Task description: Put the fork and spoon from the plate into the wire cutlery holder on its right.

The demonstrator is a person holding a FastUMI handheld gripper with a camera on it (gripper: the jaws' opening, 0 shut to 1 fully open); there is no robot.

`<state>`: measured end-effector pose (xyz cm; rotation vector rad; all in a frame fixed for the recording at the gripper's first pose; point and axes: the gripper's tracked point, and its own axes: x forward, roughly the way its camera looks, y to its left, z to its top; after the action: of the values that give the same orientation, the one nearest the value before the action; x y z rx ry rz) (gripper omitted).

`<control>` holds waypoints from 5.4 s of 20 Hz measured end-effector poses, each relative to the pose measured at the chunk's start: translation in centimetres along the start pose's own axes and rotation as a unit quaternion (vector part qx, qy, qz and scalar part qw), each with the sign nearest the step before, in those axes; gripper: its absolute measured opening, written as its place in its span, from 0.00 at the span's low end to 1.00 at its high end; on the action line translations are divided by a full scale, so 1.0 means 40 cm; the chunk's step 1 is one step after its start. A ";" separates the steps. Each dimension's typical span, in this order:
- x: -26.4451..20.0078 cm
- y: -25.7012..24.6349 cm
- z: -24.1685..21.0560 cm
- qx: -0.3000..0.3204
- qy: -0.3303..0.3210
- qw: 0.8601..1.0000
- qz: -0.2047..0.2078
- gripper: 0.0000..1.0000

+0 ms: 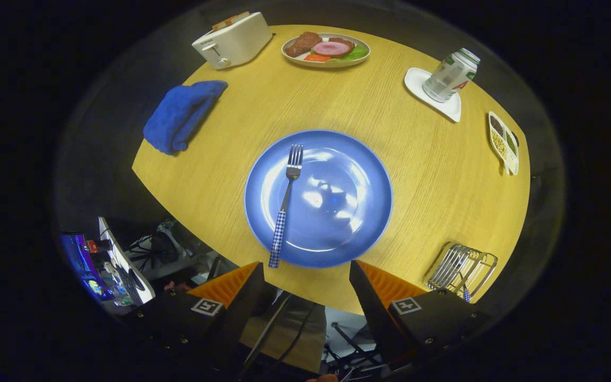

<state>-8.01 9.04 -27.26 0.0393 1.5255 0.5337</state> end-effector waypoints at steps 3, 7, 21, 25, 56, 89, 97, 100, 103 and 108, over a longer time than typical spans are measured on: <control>0.040 0.014 0.019 0.012 0.013 1.000 0.005 0.99; 0.092 0.031 0.042 0.020 0.028 0.999 0.004 0.99; 0.224 0.052 0.018 0.002 0.074 0.997 0.006 0.41; 0.244 0.030 0.032 0.006 0.059 0.998 -0.002 0.08; -0.091 -0.227 -0.181 0.038 0.087 0.996 0.004 0.01; -0.281 -0.502 -0.405 0.177 0.244 0.952 0.047 0.01; -0.220 -0.512 -0.360 0.187 0.316 0.930 0.036 0.01; -0.209 -0.528 -0.342 0.175 0.337 0.925 0.026 0.00; -0.193 -0.548 -0.322 0.161 0.354 0.921 0.009 0.00; -0.181 -0.565 -0.323 0.160 0.381 0.911 0.008 0.00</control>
<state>-13.06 -17.43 -29.30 0.1050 2.3730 0.3091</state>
